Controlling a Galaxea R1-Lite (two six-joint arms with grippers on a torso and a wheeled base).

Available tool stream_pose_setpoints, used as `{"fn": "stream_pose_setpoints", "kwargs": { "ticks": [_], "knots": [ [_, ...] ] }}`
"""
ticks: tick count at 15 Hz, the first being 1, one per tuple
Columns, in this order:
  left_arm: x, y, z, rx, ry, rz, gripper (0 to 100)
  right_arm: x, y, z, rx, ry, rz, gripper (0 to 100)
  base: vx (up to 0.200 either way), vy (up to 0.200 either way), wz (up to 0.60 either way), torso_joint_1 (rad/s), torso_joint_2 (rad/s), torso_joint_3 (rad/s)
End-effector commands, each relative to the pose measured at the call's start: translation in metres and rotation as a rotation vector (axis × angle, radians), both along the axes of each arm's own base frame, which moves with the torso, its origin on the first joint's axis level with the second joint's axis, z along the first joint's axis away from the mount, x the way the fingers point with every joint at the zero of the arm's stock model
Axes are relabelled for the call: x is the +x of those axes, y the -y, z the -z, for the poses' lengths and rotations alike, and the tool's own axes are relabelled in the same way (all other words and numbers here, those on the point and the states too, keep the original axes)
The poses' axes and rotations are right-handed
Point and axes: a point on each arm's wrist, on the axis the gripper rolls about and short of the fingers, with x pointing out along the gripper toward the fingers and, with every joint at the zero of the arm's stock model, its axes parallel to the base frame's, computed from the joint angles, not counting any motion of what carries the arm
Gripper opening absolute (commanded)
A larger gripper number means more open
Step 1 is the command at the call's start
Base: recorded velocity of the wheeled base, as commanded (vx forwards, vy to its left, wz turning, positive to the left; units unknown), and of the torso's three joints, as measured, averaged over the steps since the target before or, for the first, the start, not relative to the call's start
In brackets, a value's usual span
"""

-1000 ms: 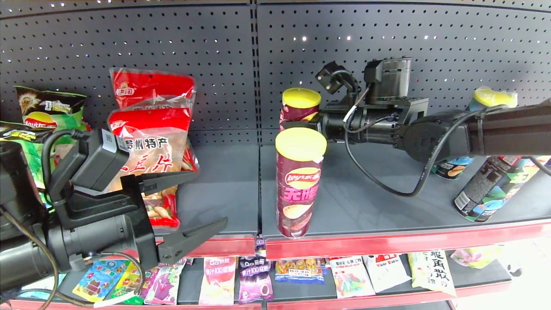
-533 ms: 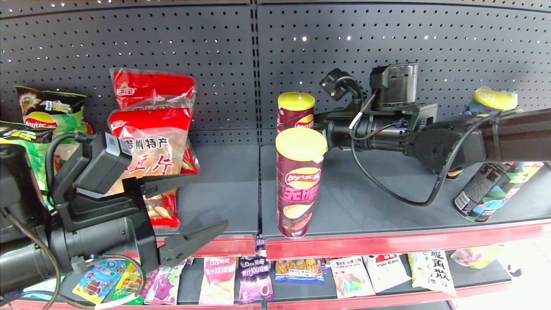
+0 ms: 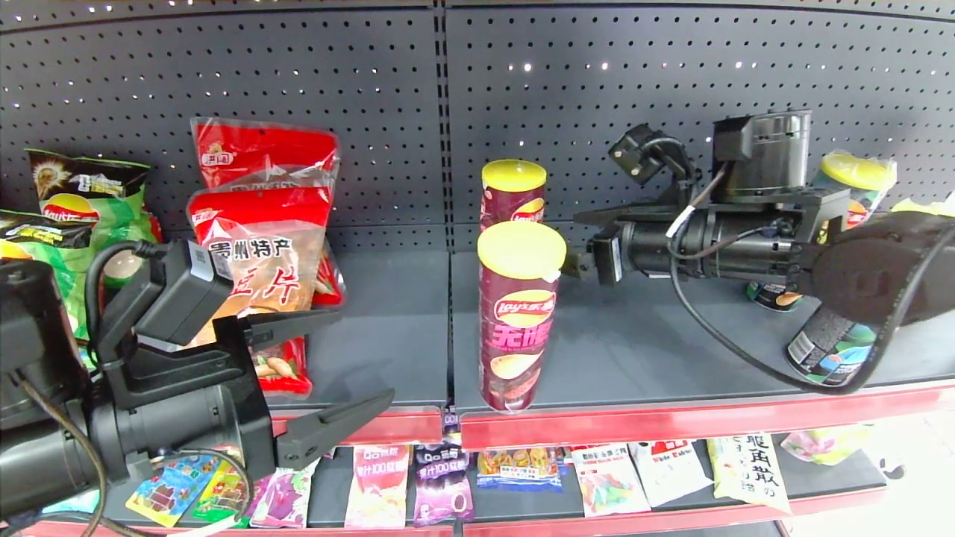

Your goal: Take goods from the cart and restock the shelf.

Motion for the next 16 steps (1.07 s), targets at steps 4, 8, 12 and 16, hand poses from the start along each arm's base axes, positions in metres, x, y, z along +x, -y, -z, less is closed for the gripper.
{"fn": "stream_pose_setpoints", "kwargs": {
  "ticks": [4,8,12,16],
  "knots": [
    [0.001,0.000,0.001,0.003,-0.003,-0.005,100,-0.040,0.038,-0.014,0.002,0.024,0.081,100,0.000,0.000,0.00,0.000,0.00,0.000],
    [0.001,0.000,0.001,0.004,-0.002,-0.006,100,-0.073,0.053,-0.016,0.002,0.036,0.095,100,0.000,0.000,0.00,0.000,0.00,0.000],
    [0.004,0.002,0.005,0.016,-0.014,-0.003,100,-0.107,0.067,-0.012,0.000,0.044,0.107,100,0.000,0.000,0.00,0.000,0.00,0.000],
    [0.010,0.010,0.013,0.036,-0.049,0.021,100,-0.178,0.098,-0.003,0.028,0.109,0.103,100,0.000,0.000,0.00,0.000,0.00,0.000]
  ]
}}
